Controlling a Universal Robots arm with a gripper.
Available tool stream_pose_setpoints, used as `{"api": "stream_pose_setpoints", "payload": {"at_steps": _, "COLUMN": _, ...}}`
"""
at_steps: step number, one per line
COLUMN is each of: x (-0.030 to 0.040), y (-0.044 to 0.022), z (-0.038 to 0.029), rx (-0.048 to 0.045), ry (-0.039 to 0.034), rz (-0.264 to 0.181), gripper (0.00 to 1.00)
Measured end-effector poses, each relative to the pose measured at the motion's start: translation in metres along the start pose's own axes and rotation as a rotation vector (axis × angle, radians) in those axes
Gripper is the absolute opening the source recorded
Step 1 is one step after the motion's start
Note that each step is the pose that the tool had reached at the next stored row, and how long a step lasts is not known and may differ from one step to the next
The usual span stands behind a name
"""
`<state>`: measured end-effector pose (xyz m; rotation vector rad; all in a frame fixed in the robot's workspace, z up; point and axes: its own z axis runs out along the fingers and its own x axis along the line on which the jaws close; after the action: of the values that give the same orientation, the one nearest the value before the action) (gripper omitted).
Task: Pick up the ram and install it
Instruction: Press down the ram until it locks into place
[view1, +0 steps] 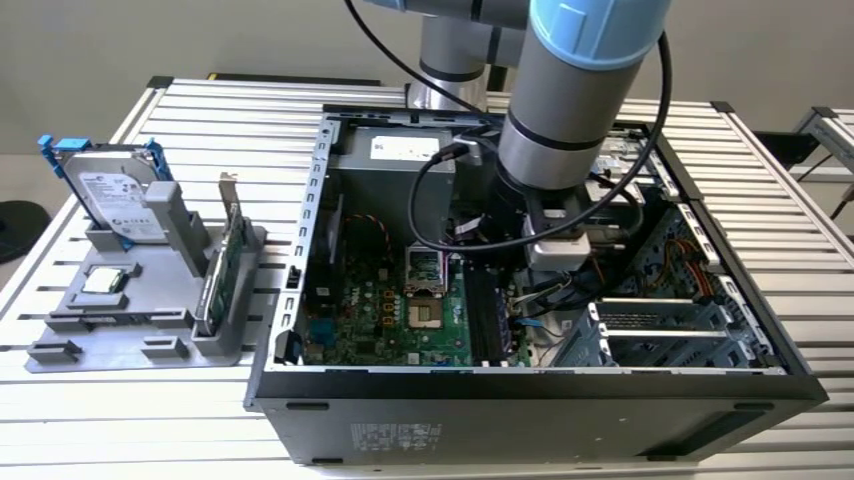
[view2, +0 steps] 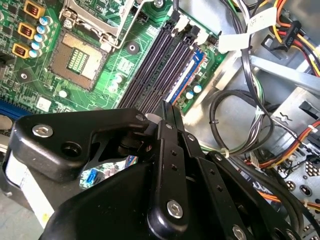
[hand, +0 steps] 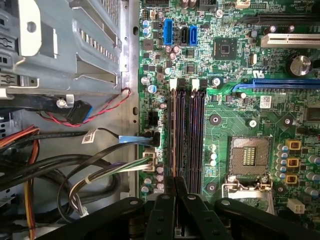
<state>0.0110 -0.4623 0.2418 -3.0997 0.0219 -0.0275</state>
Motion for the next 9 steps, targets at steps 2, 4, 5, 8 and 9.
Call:
{"api": "stream_pose_setpoints", "payload": {"at_steps": 2, "x": 0.0002, "y": 0.0001, "z": 0.0002, "rx": 0.0003, "ry": 0.0001, "rz": 0.001, "gripper": 0.0}}
{"api": "stream_pose_setpoints", "payload": {"at_steps": 4, "x": 0.0002, "y": 0.0002, "z": 0.0002, "rx": 0.0001, "ry": 0.0001, "rz": 0.004, "gripper": 0.0}}
{"api": "stream_pose_setpoints", "payload": {"at_steps": 5, "x": 0.0002, "y": 0.0003, "z": 0.0002, "rx": 0.0001, "ry": 0.0002, "rz": 0.005, "gripper": 0.0}}
{"api": "stream_pose_setpoints", "payload": {"at_steps": 8, "x": -0.0004, "y": 0.0003, "z": 0.0001, "rx": 0.0001, "ry": 0.0004, "rz": 0.01, "gripper": 0.0}}
{"api": "stream_pose_setpoints", "payload": {"at_steps": 9, "x": -0.0005, "y": 0.0003, "z": 0.0, "rx": 0.0, "ry": 0.0005, "rz": 0.012, "gripper": 0.0}}
